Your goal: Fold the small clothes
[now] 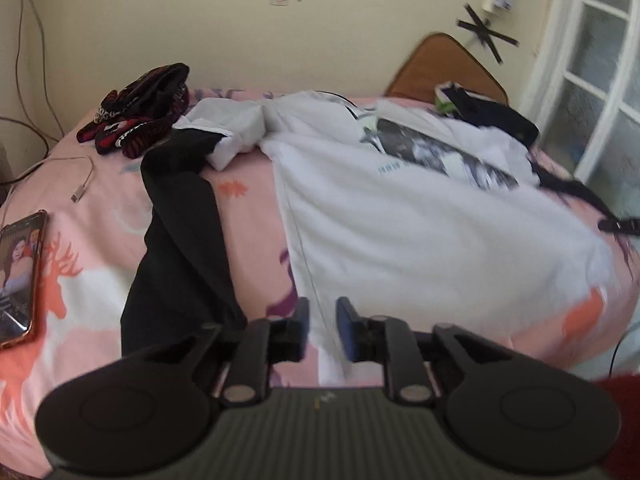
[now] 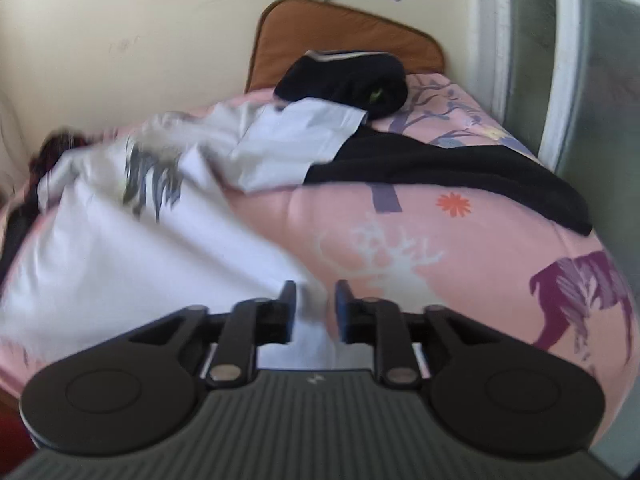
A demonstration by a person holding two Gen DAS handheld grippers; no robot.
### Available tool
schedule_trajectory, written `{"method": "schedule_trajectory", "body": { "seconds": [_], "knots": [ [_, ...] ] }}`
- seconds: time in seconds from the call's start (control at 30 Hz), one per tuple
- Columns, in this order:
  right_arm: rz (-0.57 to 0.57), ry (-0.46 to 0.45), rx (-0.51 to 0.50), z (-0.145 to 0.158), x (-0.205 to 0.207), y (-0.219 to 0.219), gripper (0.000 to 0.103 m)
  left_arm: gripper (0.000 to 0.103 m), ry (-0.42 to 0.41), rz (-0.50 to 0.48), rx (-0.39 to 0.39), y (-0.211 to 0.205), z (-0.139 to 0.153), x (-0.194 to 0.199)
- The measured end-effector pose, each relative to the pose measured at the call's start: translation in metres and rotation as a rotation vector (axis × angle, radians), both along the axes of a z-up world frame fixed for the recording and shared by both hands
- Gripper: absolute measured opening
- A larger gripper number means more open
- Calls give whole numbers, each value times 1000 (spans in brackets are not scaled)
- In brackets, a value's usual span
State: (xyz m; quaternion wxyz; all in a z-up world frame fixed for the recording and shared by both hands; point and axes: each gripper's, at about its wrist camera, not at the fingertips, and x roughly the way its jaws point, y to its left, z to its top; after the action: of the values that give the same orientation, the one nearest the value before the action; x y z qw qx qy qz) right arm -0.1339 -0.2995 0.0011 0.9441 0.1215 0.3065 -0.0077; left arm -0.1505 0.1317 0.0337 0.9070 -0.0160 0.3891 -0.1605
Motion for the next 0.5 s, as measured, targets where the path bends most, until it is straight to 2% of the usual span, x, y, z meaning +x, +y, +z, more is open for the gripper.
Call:
{"method": "schedule_trajectory", "body": {
  "seconds": [0.03,0.07,0.1,0.17,0.2,0.23,0.27,0.3,0.33,0.37,0.4,0.43,0.5],
  "knots": [
    [1,-25,15,1,3,4,49,33,19,4,-19,0,-2,10],
    [9,-46,17,2,1,7,55,46,44,2,-32,-1,-5,18],
    [24,-58,8,3,0,12,57,55,77,-2,-34,-4,-11,25],
    [54,-56,-21,2,1,22,64,57,140,-14,-23,-10,-25,35],
    [54,-47,-36,-1,2,25,66,54,138,-23,-13,-14,-30,35],
    [53,-37,-43,-4,2,26,69,45,114,-43,11,-18,-31,32],
    [56,-19,-34,-9,2,27,68,13,100,-60,38,-23,-30,29],
    [65,6,-5,-14,4,26,68,5,116,-75,39,-24,-31,29],
    [86,29,24,-18,5,27,59,5,121,-84,10,-21,-29,26],
    [125,53,44,-20,7,30,30,5,128,-91,-9,-18,-27,23],
    [181,81,62,-21,9,35,15,5,130,-92,-15,-15,-23,18],
    [235,91,79,-19,8,40,6,5,122,-91,-13,-10,-17,10],
    [355,84,93,-13,2,51,6,5,106,-66,-18,7,-3,-7]
  ]
}}
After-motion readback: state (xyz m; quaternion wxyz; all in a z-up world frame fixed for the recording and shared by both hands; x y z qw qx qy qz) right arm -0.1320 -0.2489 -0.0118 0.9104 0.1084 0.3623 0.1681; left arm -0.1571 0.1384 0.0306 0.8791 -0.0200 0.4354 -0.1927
